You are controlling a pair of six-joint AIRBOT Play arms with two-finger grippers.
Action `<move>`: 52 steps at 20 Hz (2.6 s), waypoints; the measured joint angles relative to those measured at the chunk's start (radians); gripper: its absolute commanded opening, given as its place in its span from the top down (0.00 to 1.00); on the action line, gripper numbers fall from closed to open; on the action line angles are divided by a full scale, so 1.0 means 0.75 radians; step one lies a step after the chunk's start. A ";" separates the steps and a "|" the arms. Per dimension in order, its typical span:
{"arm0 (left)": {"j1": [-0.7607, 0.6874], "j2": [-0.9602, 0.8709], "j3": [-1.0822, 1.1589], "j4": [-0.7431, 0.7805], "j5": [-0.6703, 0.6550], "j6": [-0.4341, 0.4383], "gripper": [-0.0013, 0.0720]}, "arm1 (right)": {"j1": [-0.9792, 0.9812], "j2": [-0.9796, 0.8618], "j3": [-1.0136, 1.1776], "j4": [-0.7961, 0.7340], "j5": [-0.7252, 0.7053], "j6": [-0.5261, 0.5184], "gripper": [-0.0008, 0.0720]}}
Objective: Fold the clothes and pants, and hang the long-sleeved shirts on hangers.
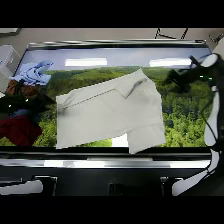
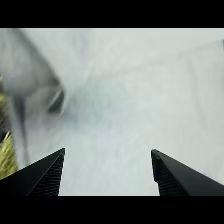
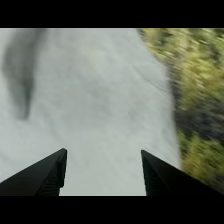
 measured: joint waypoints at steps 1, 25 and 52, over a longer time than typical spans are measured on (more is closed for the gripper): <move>0.046 0.021 -0.045 0.064 -0.091 -0.021 0.19 | -0.060 0.023 -0.023 -0.034 0.106 -0.022 0.22; 0.124 0.247 -0.863 0.068 0.050 0.128 0.95 | -0.202 0.243 -0.630 -0.139 0.193 -0.242 0.22; 0.099 0.699 0.871 -0.224 0.345 0.134 0.95 | -0.030 0.922 0.178 0.035 -0.519 -0.605 0.93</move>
